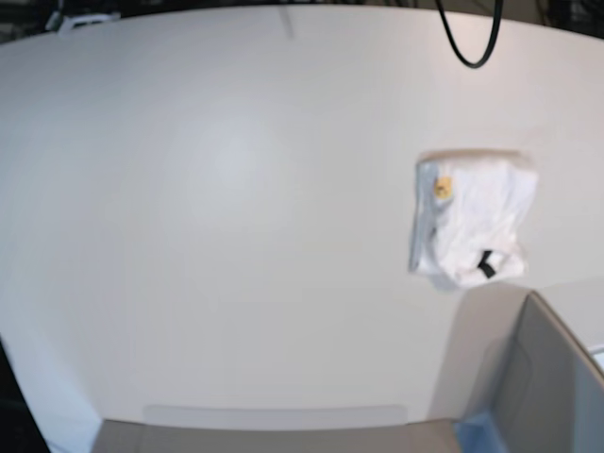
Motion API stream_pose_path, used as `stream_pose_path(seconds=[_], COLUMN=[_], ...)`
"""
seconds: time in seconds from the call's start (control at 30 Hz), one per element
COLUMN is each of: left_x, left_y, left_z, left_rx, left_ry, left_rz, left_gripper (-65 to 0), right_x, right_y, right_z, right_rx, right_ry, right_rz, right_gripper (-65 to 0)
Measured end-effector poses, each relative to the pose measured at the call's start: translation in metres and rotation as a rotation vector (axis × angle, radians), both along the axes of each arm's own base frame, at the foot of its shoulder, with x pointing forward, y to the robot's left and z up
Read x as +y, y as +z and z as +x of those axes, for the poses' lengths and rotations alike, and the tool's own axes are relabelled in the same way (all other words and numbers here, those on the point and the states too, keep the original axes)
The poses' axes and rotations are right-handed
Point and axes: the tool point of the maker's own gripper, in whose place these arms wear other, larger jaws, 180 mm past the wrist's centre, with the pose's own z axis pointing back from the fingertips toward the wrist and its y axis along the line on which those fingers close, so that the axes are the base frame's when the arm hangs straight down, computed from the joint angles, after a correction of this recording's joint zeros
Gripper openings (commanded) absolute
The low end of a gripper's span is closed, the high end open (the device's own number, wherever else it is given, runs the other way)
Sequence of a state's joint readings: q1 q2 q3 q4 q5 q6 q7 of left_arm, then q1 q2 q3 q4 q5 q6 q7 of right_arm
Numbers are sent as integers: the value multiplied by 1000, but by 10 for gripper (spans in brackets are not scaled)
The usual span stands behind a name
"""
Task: Layout the t-shirt on the table in an organized manner, then fold the t-shirt properly
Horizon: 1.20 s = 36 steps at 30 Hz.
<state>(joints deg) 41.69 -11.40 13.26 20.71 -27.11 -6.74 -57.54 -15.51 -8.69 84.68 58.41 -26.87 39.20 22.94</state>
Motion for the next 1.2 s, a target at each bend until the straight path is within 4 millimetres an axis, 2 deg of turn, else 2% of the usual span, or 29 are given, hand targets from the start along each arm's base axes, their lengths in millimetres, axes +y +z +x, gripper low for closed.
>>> stream_pose_path(seconds=[0.1, 0.17, 0.37, 0.43, 0.53, 0.6, 0.67, 0.7, 0.73, 0.83, 0.87, 0.93, 1.0, 1.07, 1.2], left_x=[-11, -13, -14, -16, -15, -16, -15, -15, -16, -18, -18, -18, -19, -18, -19], left_y=[-17, -22, -28, -28, -29, -29, -32, -34, -36, -49, -51, -52, -52, -53, -53], left_z=[-4, -3, 3, 2, 1, 3, 9, 13, 15, 19, 24, 28, 28, 24, 23], left_rx=[58, 72, 78, 80, 88, 85, 76, 74, 78, 138, 131, 125, 126, 140, 145], left_ry=[-1, 4, 8, 7, 8, 8, 8, 9, 10, 25, 25, 26, 26, 28, 28], left_rz=[-11, -7, 0, -5, -4, -5, -5, -5, -9, -28, -28, -29, -29, -30, -32], left_gripper=[-650, -650, -650, -650, -650, -650, -650, -650, -650, -650, -650, -650, -650, -650, -650], right_x=[17, 24, -3, -4, 8, 19, 18, 19, 18, 18, 13, -8, -25, -30, -25], right_y=[-14, -15, -16, -15, -13, -3, 23, 37, 42, 34, 36, 54, 69, 68, 67], right_z=[8, 15, 16, 13, 6, 1, -5, -10, -20, -53, -65, -86, -98, -106, -152], right_rx=[-38, -80, -15, -11, -51, -133, -310, -390, -435, -408, -409, -481, -541, -524, -444], right_ry=[38, 56, 146, 156, 151, 131, 20, -27, -88, -196, -238, -359, -439, -460, -501], right_rz=[25, 24, -27, -36, -32, -48, -92, -130, -130, -95, -101, -156, -199, -189, -192], right_gripper=[-650, -650, -650, -650, -650, -650, -650, -650, -650, -650, -650, -650, -650, -650, -650])
